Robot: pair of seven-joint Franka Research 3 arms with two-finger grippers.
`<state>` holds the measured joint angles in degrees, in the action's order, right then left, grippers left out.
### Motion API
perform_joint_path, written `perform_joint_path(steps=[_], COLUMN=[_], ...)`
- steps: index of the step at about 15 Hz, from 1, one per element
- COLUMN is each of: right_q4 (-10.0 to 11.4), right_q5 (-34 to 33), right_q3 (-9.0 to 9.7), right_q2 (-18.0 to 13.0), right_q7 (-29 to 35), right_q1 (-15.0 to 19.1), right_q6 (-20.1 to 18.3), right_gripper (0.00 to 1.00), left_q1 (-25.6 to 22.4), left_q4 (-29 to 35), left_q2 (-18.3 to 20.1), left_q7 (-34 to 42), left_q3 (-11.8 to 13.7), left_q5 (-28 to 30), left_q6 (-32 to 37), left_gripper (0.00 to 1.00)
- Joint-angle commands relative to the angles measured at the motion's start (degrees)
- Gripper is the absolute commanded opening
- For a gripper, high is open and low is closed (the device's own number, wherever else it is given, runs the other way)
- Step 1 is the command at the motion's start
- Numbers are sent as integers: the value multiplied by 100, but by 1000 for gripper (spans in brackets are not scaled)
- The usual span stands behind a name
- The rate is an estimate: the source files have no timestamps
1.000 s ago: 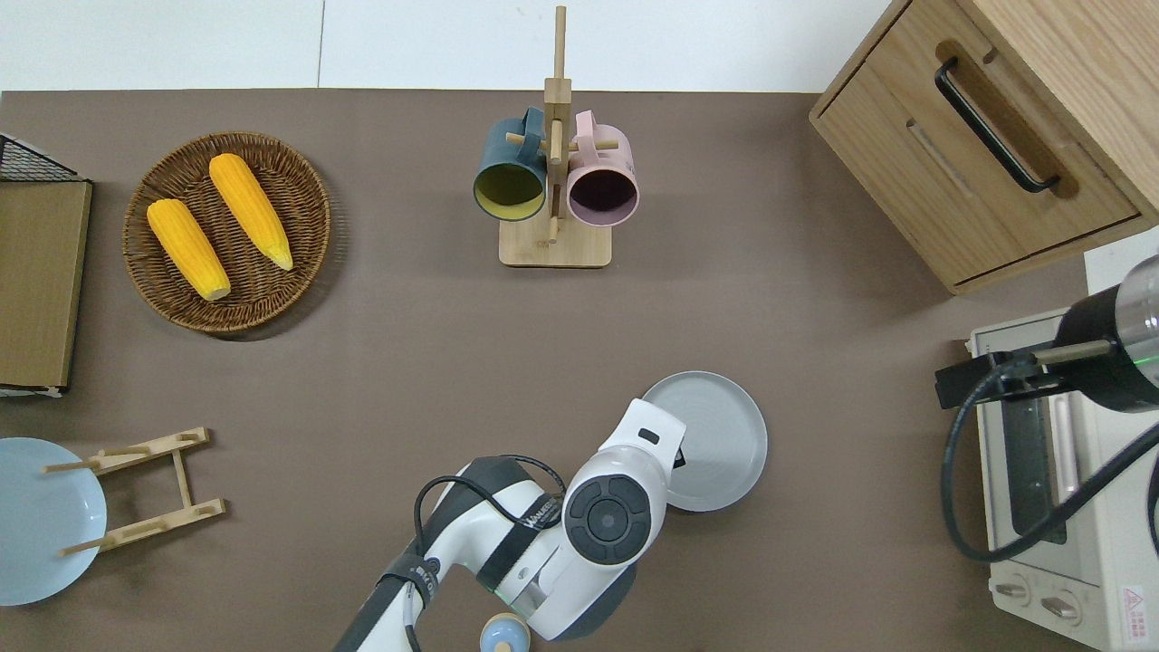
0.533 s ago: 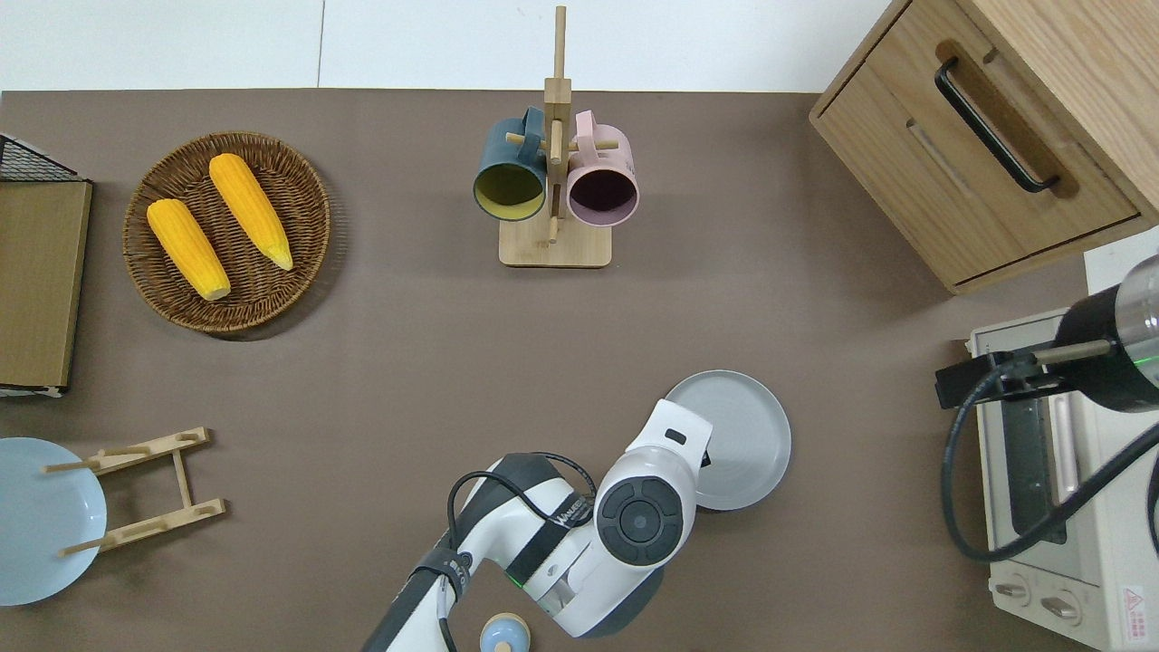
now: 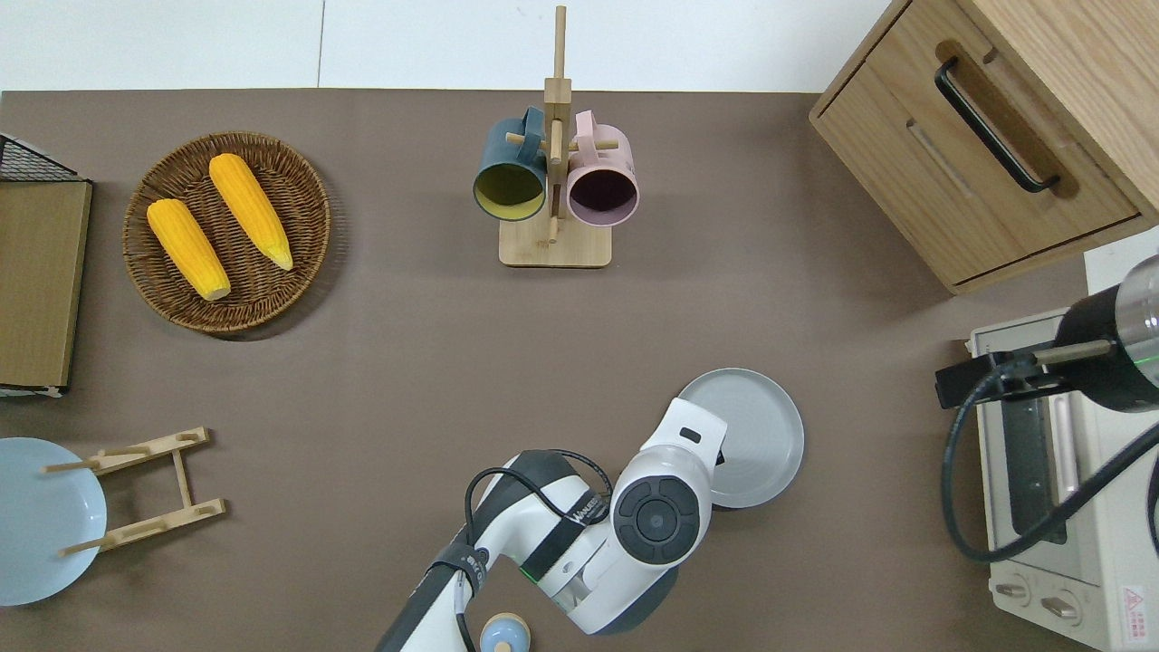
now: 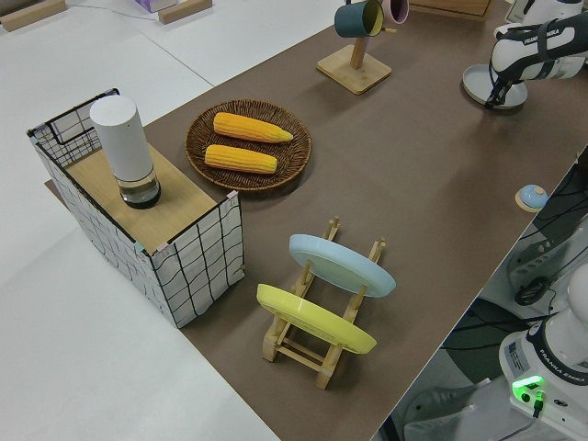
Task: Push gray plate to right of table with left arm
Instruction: 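Continue pushing the gray plate a little farther with the left gripper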
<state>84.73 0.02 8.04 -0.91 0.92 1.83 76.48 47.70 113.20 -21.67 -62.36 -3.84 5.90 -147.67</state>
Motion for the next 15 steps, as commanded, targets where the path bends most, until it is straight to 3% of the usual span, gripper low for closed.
perform_joint_path(steps=[1, 4, 11, 15], right_q4=[-53, -53, -53, -53], right_q5=[25, 25, 25, 25], right_q3=[92, 92, 92, 92], right_q2=[-14, -14, -14, -14], right_q7=[66, 66, 66, 66], right_q1=[115, 115, 107, 115], right_q6=[-89, -89, -89, -89], right_gripper=[983, 983, 983, 983], left_q1=[90, 82, 55, -93], left_q4=[-255, -378, -369, -141], left_q2=[-118, -65, -21, 321], left_q7=[-110, -128, -101, 222], left_q3=[77, 94, 103, 138], left_q5=[-10, -19, -89, -98], left_q6=[220, 546, 633, 827], left_gripper=[448, 992, 991, 991])
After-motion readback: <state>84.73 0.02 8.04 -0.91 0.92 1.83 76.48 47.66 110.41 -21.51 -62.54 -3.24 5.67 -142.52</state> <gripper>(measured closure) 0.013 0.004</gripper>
